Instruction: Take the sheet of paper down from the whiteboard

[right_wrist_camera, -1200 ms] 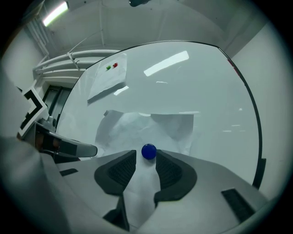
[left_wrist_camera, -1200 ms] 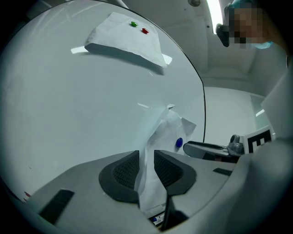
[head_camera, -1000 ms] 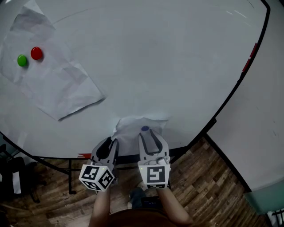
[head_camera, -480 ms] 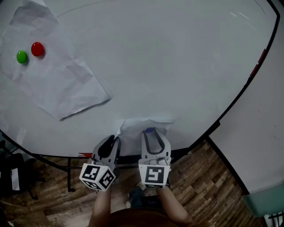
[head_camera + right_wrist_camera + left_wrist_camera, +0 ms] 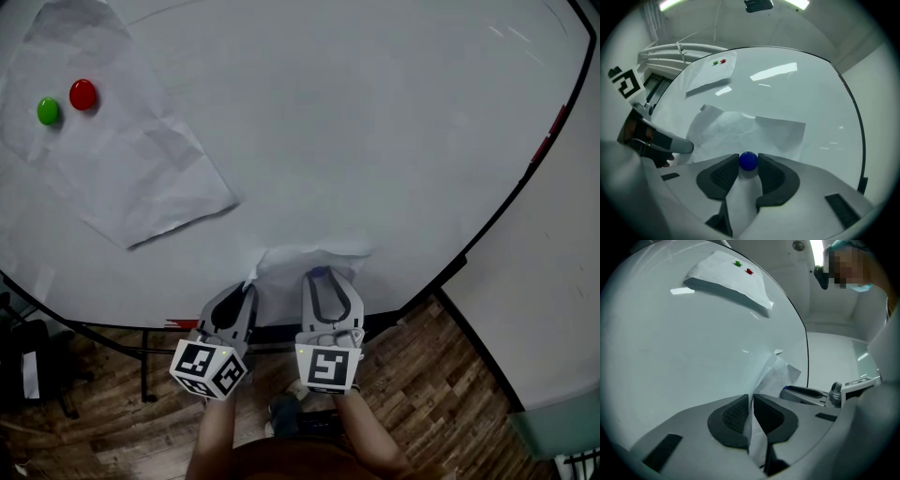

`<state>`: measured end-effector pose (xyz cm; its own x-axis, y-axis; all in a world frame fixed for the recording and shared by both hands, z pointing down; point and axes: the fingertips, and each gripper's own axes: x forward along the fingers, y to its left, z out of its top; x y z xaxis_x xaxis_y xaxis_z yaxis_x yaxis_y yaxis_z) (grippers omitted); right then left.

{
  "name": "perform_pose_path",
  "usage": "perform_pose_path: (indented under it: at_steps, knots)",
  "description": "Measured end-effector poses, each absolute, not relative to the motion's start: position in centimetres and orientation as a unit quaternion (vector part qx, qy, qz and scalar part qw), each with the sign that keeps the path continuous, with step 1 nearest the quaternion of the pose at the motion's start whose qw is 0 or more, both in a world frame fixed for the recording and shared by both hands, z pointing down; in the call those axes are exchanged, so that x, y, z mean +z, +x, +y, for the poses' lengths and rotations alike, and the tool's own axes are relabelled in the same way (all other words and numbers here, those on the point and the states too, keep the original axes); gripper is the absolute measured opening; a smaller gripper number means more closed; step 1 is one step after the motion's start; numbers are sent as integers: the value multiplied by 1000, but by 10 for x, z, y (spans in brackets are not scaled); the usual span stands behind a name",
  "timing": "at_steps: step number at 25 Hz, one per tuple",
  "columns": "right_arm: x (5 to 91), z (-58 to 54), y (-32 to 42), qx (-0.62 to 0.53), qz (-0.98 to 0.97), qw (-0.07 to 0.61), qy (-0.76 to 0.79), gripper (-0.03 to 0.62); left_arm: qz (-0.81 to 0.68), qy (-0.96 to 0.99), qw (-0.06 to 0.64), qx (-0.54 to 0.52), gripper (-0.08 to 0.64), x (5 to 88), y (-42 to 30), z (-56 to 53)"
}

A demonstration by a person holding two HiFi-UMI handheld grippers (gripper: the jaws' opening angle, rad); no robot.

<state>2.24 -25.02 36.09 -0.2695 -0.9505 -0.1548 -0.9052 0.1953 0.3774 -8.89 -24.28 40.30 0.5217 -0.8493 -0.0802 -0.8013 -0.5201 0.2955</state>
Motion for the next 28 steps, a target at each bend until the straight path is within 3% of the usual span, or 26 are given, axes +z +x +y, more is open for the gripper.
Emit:
perform_pose_path:
  at_steps: [9, 28]
  knots:
    - [362, -250, 23, -196, -776, 66, 596, 135, -470, 867, 125, -107, 25, 403, -85, -244]
    - [372, -234, 37, -181, -787, 74, 585, 135, -453, 855, 192, -164, 25, 401, -86, -244]
